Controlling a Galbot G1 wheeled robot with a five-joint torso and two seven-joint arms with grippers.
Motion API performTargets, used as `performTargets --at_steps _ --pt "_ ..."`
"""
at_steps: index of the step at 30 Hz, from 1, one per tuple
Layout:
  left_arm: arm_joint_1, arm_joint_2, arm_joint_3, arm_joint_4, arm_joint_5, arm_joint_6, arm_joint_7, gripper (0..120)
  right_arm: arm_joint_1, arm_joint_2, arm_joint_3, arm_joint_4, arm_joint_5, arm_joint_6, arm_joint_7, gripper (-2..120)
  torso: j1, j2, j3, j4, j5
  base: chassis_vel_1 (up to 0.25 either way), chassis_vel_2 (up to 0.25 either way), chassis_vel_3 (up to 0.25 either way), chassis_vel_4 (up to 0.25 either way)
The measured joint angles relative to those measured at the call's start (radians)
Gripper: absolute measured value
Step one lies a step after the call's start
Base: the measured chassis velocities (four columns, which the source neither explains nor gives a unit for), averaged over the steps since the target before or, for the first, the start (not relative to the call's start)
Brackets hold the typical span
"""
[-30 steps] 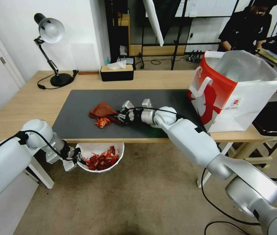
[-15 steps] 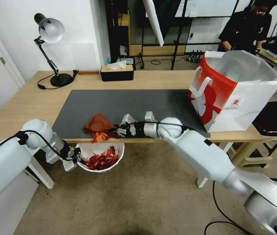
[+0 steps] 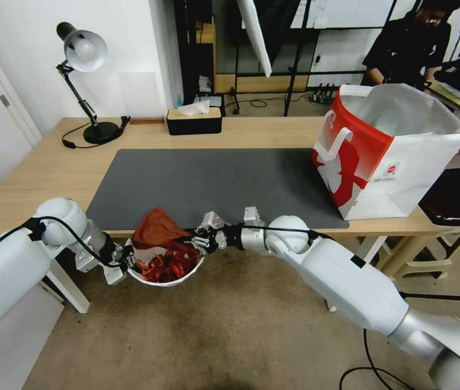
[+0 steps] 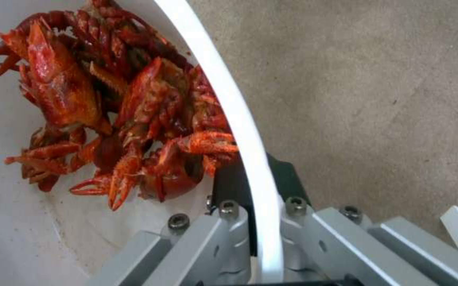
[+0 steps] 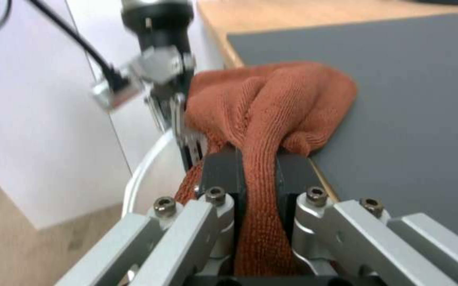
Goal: Sweep shrimp from table into container with towel, then put container into takeout bag.
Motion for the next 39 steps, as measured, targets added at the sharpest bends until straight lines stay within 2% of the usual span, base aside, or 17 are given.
performTargets --at_steps 7,10,11,14,15,18,20,21,23,25,28,35,39 --pt "0.007 -0.001 -0.003 -0.008 0.002 0.001 0.0 0 -0.057 -0.008 0.115 0.068 0.053 0.004 0.07 7 0.0 0.0 0.0 0.0001 0.0 0.0 0.0 0.0 0.0" --pt "0.008 -0.001 -0.003 -0.012 0.003 0.002 0.0 0 -0.101 -0.024 0.196 0.136 0.041 -0.024 0.229 7 0.0 0.0 0.0 0.0 -0.0001 0.0 0.0 0.0 0.0" --pt "0.008 -0.001 -0.003 -0.012 0.003 0.002 0.0 0 -0.101 -0.024 0.196 0.136 0.041 -0.024 0.229 7 0.0 0.0 0.0 0.0 -0.0001 0.0 0.0 0.0 0.0" --pt "0.011 -0.002 0.001 -0.015 0.005 0.002 0.0 0 -0.167 -0.045 0.289 0.218 0.035 -0.077 0.452 7 0.0 0.0 0.0 -0.0001 0.0 0.0 0.0 0.0 0.0" --pt "0.011 -0.002 0.001 -0.015 0.005 0.002 0.0 0 -0.167 -0.045 0.289 0.218 0.035 -0.077 0.452 7 0.0 0.0 0.0 -0.0001 0.0 0.0 0.0 0.0 0.0" --pt "0.012 -0.006 0.006 -0.016 0.008 0.002 0.0 0 -0.227 -0.063 0.377 0.258 0.029 -0.13 0.627 7 0.0 0.0 0.0 -0.0002 0.0001 0.0 0.0 0.0 0.0" --pt "0.012 -0.007 0.006 -0.016 0.008 0.002 0.0 0 -0.238 -0.067 0.394 0.267 0.032 -0.143 0.661 7 0.0 0.0 0.0 -0.0002 0.0002 0.0 0.0 0.0 0.0" --pt "0.012 -0.008 0.008 -0.018 0.009 0.002 0.0 0 -0.255 -0.075 0.418 0.283 0.043 -0.168 0.728 7 0.0 0.0 0.0 -0.0003 0.0002 0.0 0.0 0.0 0.0" --pt "0.012 -0.009 0.009 -0.018 0.009 0.002 0.0 0 -0.266 -0.08 0.431 0.293 0.053 -0.183 0.765 7 0.0 0.0 0.0 -0.0003 0.0003 0.0 0.0 0.0 0.0" --pt "0.013 -0.011 0.01 -0.021 0.011 0.002 0.0 0 -0.301 -0.091 0.465 0.323 0.084 -0.223 0.868 7 0.0 0.0 0.0 0.0 0.0002 0.0 0.0 0.0 0.0" --pt "0.013 -0.014 0.01 -0.025 0.012 0.002 0.001 0 -0.322 -0.092 0.487 0.333 0.116 -0.238 0.925 7 0.0 0.0 0.0 -0.0001 0.0002 0.0 0.0 0.0 0.0" --pt "0.016 -0.01 0.01 -0.035 0.012 0.007 0.001 0 -0.337 -0.08 0.498 0.323 0.138 -0.239 0.939 8 0.0 0.0 0.0 0.0001 0.0 0.0 0.0 0.0 0.0" --pt "0.019 -0.005 0.007 -0.044 0.012 0.009 0.003 0 -0.347 -0.063 0.489 0.32 0.142 -0.239 0.958 22 0.0 0.0 0.0 0.0 0.0 0.0 0.0 0.0 0.0"
